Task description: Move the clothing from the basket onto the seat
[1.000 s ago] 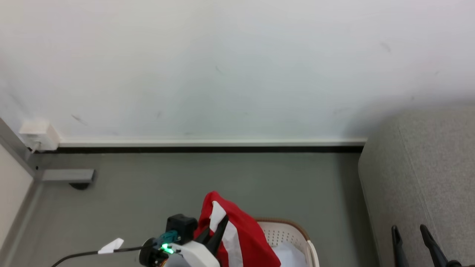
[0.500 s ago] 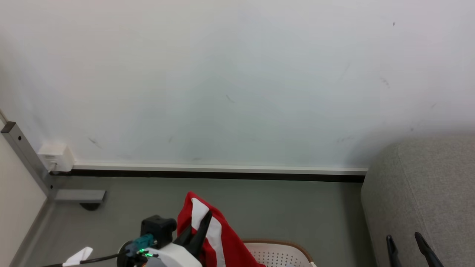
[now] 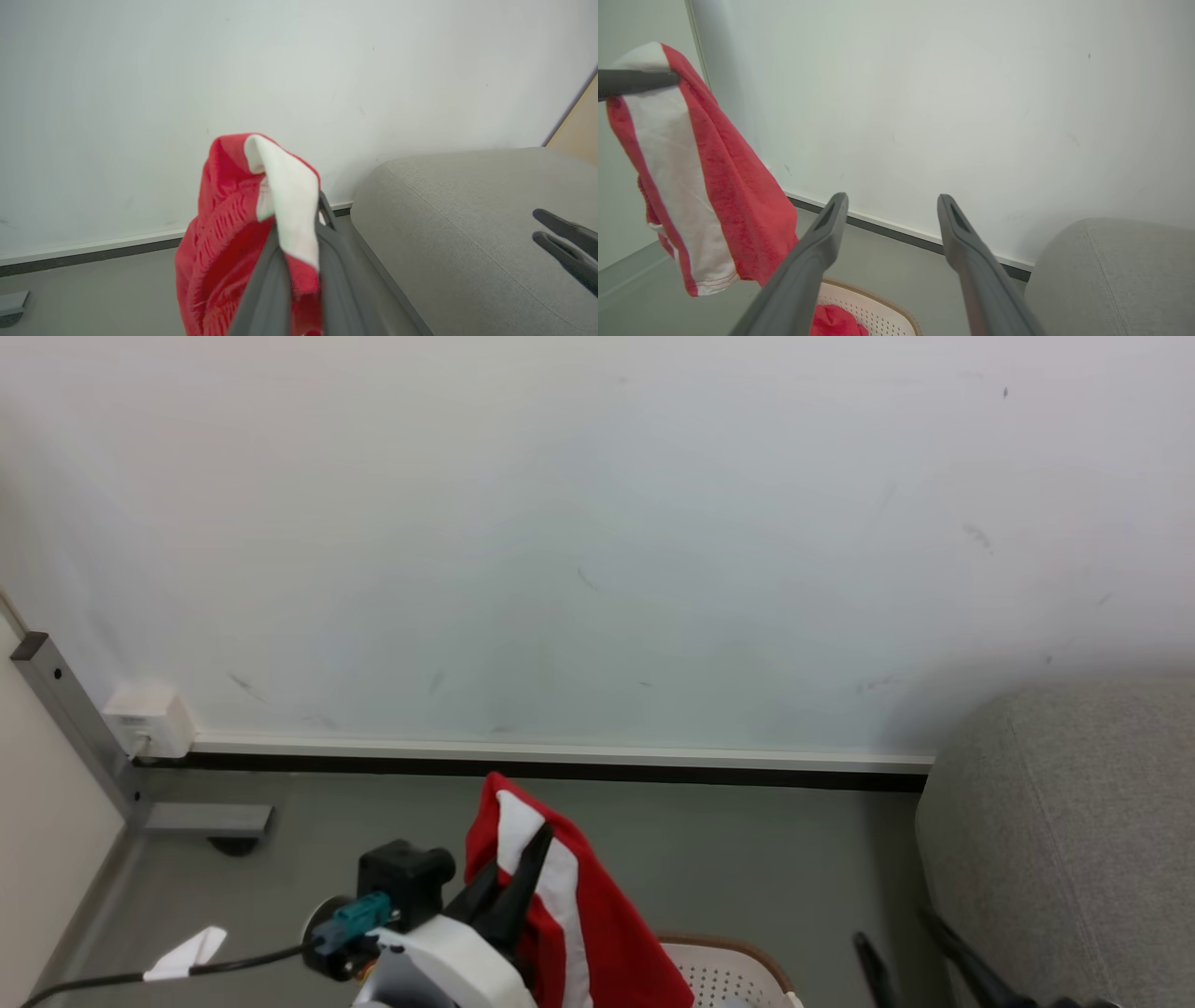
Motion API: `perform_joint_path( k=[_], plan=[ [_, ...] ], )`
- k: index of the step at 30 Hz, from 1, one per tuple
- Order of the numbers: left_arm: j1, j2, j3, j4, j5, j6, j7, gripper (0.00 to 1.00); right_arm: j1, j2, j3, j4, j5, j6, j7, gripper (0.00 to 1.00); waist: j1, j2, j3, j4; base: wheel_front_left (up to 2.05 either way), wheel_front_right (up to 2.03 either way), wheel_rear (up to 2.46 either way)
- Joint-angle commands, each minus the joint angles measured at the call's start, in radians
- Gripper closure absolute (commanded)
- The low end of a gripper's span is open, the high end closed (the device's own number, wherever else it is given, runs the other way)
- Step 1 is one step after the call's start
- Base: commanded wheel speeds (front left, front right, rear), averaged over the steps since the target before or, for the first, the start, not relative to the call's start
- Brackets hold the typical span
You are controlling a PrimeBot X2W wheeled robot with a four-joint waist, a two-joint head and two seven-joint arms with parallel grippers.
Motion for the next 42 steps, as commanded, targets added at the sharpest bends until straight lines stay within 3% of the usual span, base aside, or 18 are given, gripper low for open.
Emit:
perform_joint_path(
  k=[1,8,15,28,29,30,31,35,36,38,39,40,42],
  plan=[
    [-0.016,-0.002,-0.002,-0.012,0.012,-0.005,0.006,1.00,-0.036,-0.023,0.045,-0.013,0.010,-0.002,0.001,0.00,0.0001,-0.0001,0.003,-0.003,0.00,0.00,0.00],
    [-0.068,-0.021,-0.038,-0.045,0.032,-0.030,0.037,1.00,-0.201,-0.115,0.323,-0.036,0.069,-0.002,0.001,0.00,0.0001,-0.0001,0.005,-0.009,0.00,0.00,0.00],
    [-0.116,-0.058,-0.094,-0.052,0.047,-0.070,0.067,1.00,-0.344,-0.163,0.509,-0.023,0.140,-0.002,0.001,0.00,0.0001,-0.0001,0.003,-0.005,0.00,0.00,0.00],
    [-0.145,-0.126,-0.182,-0.094,0.026,-0.139,0.113,1.00,-0.456,-0.161,0.624,0.081,0.215,-0.002,0.001,0.00,0.0001,-0.0001,-0.008,-0.003,0.00,0.00,0.00],
    [-0.145,-0.127,-0.184,-0.094,0.025,-0.139,0.113,1.00,-0.459,-0.161,0.633,0.086,0.236,-0.002,0.001,0.53,0.0001,-0.0001,-0.008,-0.004,0.00,0.00,0.00],
    [-0.144,-0.127,-0.186,-0.092,0.024,-0.140,0.112,1.00,-0.461,-0.159,0.641,0.086,0.258,-0.002,0.001,0.95,0.0001,-0.0001,-0.009,-0.004,0.00,0.00,0.00],
    [-0.142,-0.127,-0.186,-0.087,0.022,-0.140,0.110,1.00,-0.466,-0.160,0.638,0.083,0.272,-0.002,0.001,1.00,0.0001,-0.0001,-0.008,-0.004,0.00,0.00,0.00],
    [-0.127,-0.128,-0.177,-0.059,0.015,-0.129,0.095,1.00,-0.471,-0.172,0.629,0.078,0.310,-0.002,0.001,1.00,0.0001,-0.0001,-0.006,-0.010,0.00,0.00,0.00],
    [-0.126,-0.127,-0.176,-0.052,0.016,-0.126,0.090,0.95,-0.472,-0.176,0.623,0.078,0.312,-0.002,0.001,1.00,0.0001,-0.0001,-0.004,-0.012,0.00,0.00,0.00],
    [-0.120,-0.127,-0.169,-0.032,0.016,-0.121,0.077,0.61,-0.470,-0.180,0.607,0.074,0.311,-0.002,0.001,1.00,0.0001,-0.0001,-0.001,-0.016,0.00,0.00,0.00],
    [-0.118,-0.126,-0.167,-0.018,0.014,-0.116,0.074,0.22,-0.467,-0.182,0.601,0.071,0.313,-0.002,0.001,1.00,0.0001,-0.0001,0.001,-0.019,0.00,0.00,0.00],
    [-0.118,-0.126,-0.167,-0.008,0.015,-0.116,0.071,0.00,-0.463,-0.185,0.592,0.069,0.315,-0.002,0.001,1.00,0.0001,-0.0001,0.003,-0.022,0.00,0.00,0.00],
    [-0.118,-0.128,-0.163,0.011,0.015,-0.116,0.060,0.00,-0.459,-0.194,0.574,0.067,0.311,-0.002,0.001,1.00,0.0001,-0.0001,0.009,-0.032,0.00,0.00,0.00]
  ],
)
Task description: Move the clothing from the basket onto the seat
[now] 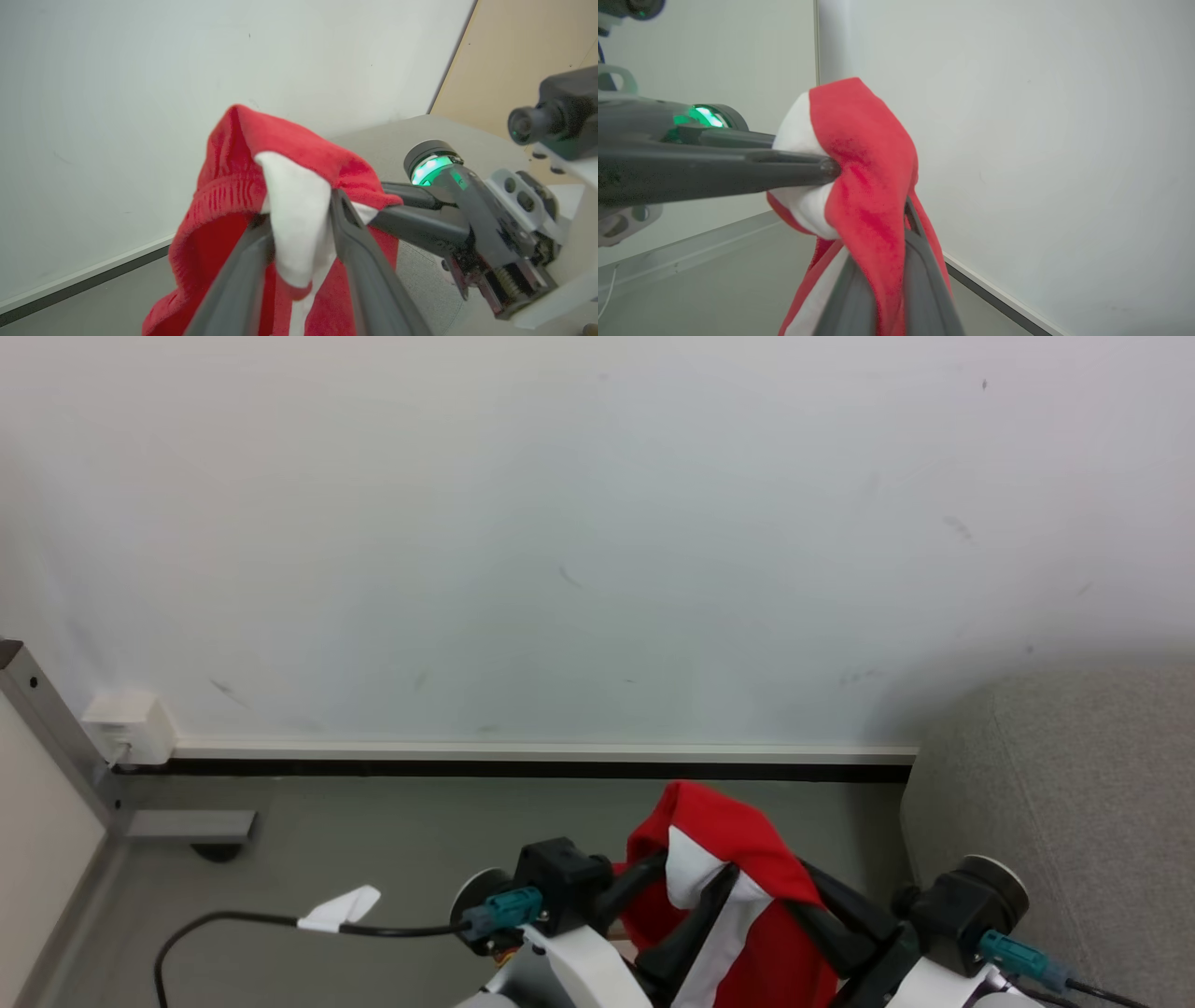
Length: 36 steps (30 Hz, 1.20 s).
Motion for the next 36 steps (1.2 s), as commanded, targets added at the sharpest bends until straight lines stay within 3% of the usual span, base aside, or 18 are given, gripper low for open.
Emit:
perform_joint_path(
  k=[1,11,26,36],
  plan=[
    [0.008,0.001,0.004,0.016,-0.007,0.002,-0.015,0.00,0.004,-0.015,-0.020,-0.004,-0.001,-0.002,0.000,1.00,-0.0001,0.0000,0.006,-0.013,0.00,0.00,0.00],
    [0.014,-0.019,0.000,0.084,-0.006,-0.012,-0.071,0.00,0.034,-0.056,-0.116,-0.026,-0.025,-0.002,0.000,1.00,-0.0001,0.0000,0.031,-0.109,0.00,0.00,0.00],
    [-0.009,-0.063,-0.035,0.143,0.014,-0.037,-0.119,0.00,0.082,-0.097,-0.254,-0.059,-0.042,-0.002,0.000,1.00,-0.0001,0.0000,0.081,-0.365,0.00,0.00,0.00],
    [-0.023,-0.066,-0.044,0.147,0.025,-0.040,-0.132,0.00,0.120,-0.069,-0.358,-0.065,-0.050,-0.002,0.000,1.00,-0.0001,0.0000,0.111,-0.411,0.00,0.00,0.00]
  ],
)
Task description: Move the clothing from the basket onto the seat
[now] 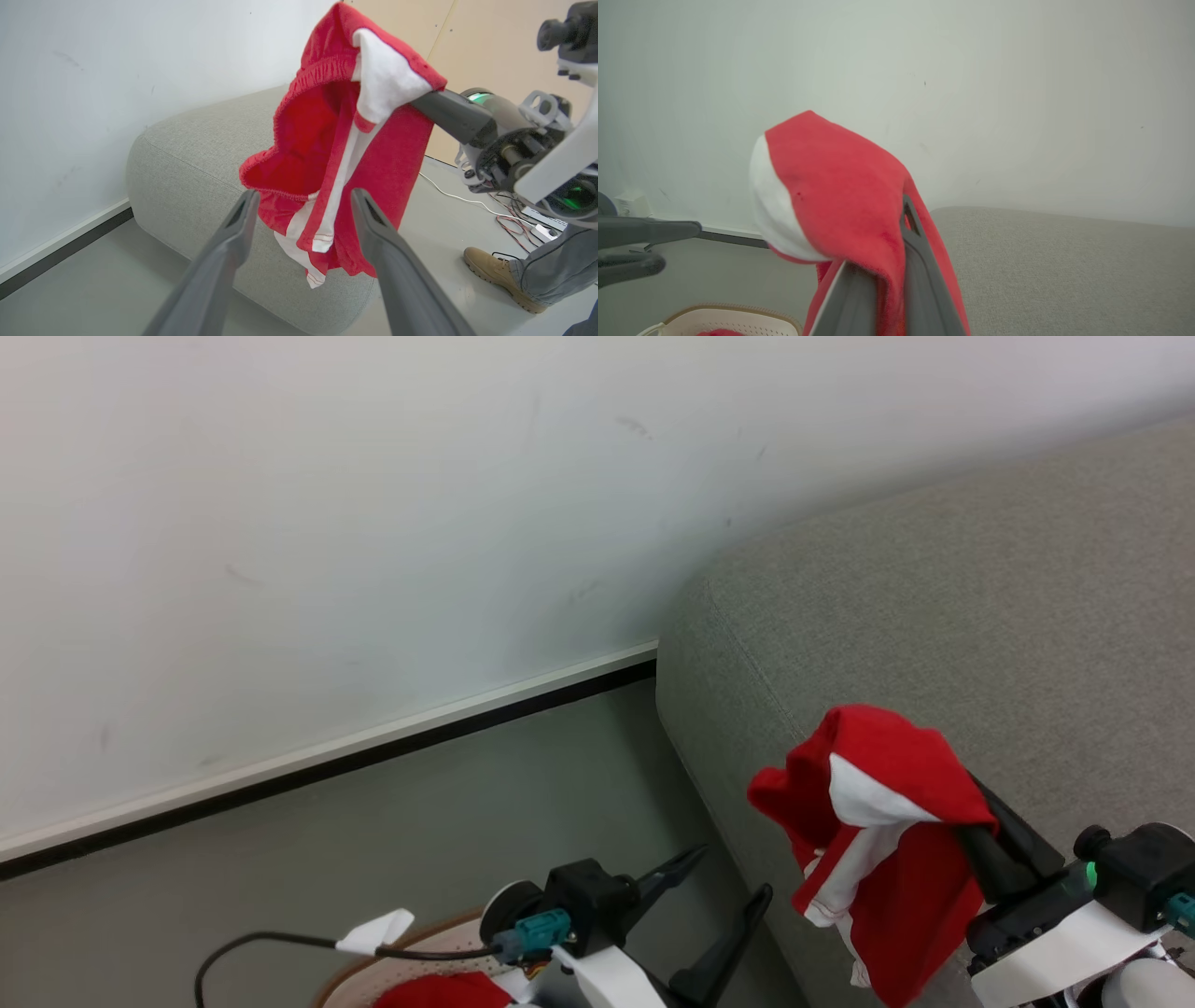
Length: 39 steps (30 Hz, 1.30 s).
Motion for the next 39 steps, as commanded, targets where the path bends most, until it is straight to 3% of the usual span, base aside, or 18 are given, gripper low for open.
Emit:
perform_joint_path(
  k=[1,6,16,23,30,34,39],
  plan=[
    [-0.013,0.004,0.001,-0.003,0.011,-0.002,-0.007,0.00,0.008,0.013,-0.023,-0.003,0.005,-0.002,0.000,1.00,-0.0001,-0.0001,0.011,0.003,0.00,0.00,0.00],
    [-0.067,0.019,-0.004,-0.024,0.041,-0.008,0.010,0.00,-0.026,0.048,-0.122,-0.009,-0.013,-0.002,0.000,1.00,-0.0001,-0.0001,0.100,0.035,0.00,0.00,0.00],
    [-0.338,0.036,0.010,-0.067,0.142,-0.047,0.080,0.00,-0.286,0.085,-0.425,0.027,-0.092,-0.002,0.001,1.00,-0.0001,-0.0001,0.445,0.150,0.00,0.00,0.00],
    [-0.523,0.006,0.003,-0.046,0.211,-0.088,0.095,0.00,-0.584,-0.004,-0.562,0.159,-0.111,-0.002,0.036,1.00,-0.0001,-0.0001,0.624,0.217,0.00,0.00,0.00],
    [-0.633,-0.048,0.002,-0.019,0.239,-0.107,0.071,0.00,-0.860,-0.141,-0.701,0.331,-0.156,-0.002,0.116,1.00,-0.0001,-0.0001,0.716,0.283,0.00,0.00,0.00],
    [-0.646,-0.064,0.002,-0.002,0.238,-0.103,0.053,0.00,-0.917,-0.173,-0.751,0.439,-0.200,-0.002,0.125,1.00,-0.0001,-0.0001,0.735,0.306,0.00,0.00,0.00],
    [-0.612,-0.049,-0.004,0.024,0.224,-0.100,0.043,0.00,-0.842,-0.150,-0.813,0.603,-0.281,-0.002,0.109,1.00,-0.0001,-0.0001,0.735,0.310,0.00,0.00,0.00]
  ],
)
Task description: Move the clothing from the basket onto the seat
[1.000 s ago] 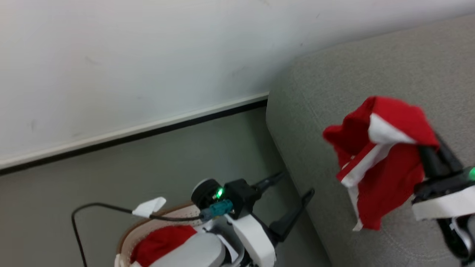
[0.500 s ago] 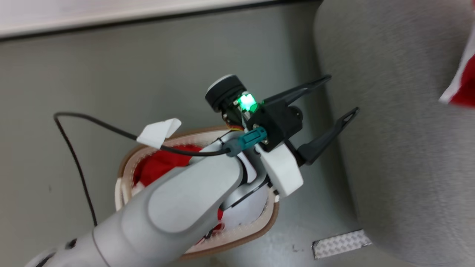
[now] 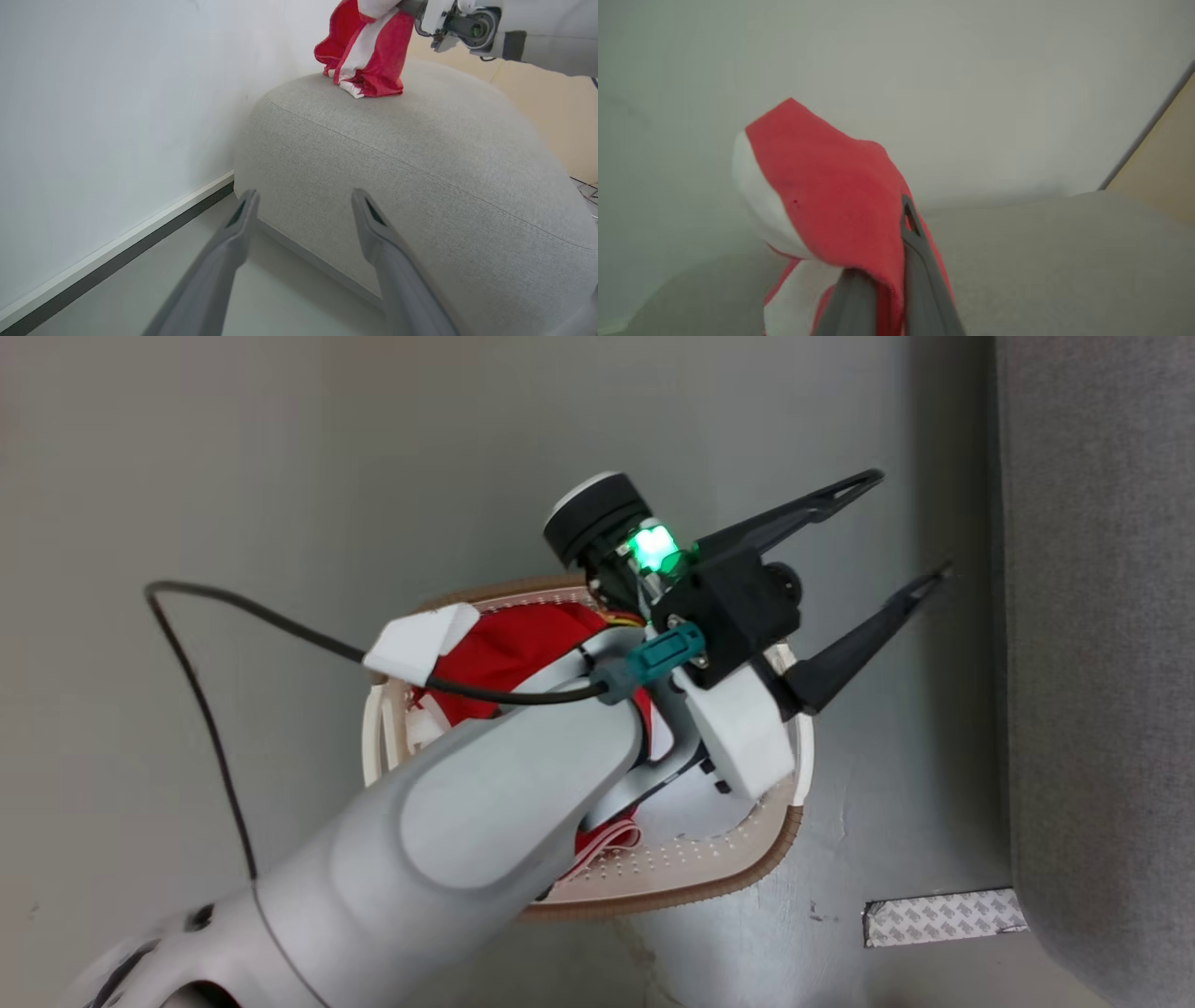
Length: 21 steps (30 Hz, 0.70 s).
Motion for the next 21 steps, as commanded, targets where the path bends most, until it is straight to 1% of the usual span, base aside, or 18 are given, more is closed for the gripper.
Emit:
perform_joint_path(
  k=[1,6,7,8,9,10,12,17,21],
  plan=[
    [0.017,0.013,0.001,0.006,-0.006,0.002,-0.008,0.00,0.044,-0.005,-0.028,0.056,-0.047,-0.002,-0.011,1.00,-0.0004,0.0000,-0.004,0.001,0.00,0.00,0.00],
    [0.056,0.036,0.003,0.019,-0.019,0.014,-0.021,0.00,0.118,0.020,-0.115,0.202,-0.163,-0.003,-0.021,1.00,-0.0004,0.0000,-0.033,-0.003,0.00,0.00,0.00],
    [0.064,0.040,0.002,0.021,-0.021,0.016,-0.022,0.00,0.125,0.023,-0.128,0.217,-0.181,-0.003,-0.031,0.96,-0.0004,0.0000,-0.040,-0.006,0.00,0.00,0.00],
    [0.071,0.042,0.000,0.023,-0.023,0.017,-0.024,0.00,0.130,0.029,-0.139,0.228,-0.202,-0.003,-0.039,0.64,-0.0004,0.0000,-0.047,-0.007,0.00,0.00,0.00],
    [0.078,0.045,-0.001,0.024,-0.028,0.018,-0.027,0.00,0.136,0.036,-0.148,0.239,-0.221,-0.003,-0.047,0.09,-0.0004,0.0000,-0.057,-0.010,0.00,0.00,0.00],
    [0.085,0.047,-0.002,0.027,-0.032,0.019,-0.028,0.00,0.143,0.044,-0.155,0.247,-0.234,-0.003,-0.053,0.00,-0.0004,0.0000,-0.066,-0.013,0.00,0.00,0.00],
    [0.096,0.053,0.003,0.029,-0.042,0.022,-0.030,0.00,0.156,0.060,-0.153,0.257,-0.260,-0.003,-0.067,0.00,-0.0004,0.0000,-0.085,-0.019,0.00,0.00,0.00],
    [0.133,0.064,0.019,0.038,-0.070,0.035,-0.051,0.00,0.208,0.085,-0.152,0.271,-0.283,-0.003,-0.094,0.00,-0.0004,0.0000,-0.152,-0.032,0.00,0.00,0.00],
    [0.182,0.080,0.033,0.053,-0.089,0.049,-0.073,0.00,0.284,0.108,-0.129,0.253,-0.263,-0.003,-0.110,0.00,-0.0004,0.0000,-0.226,-0.036,0.00,0.00,0.00]
  ],
)
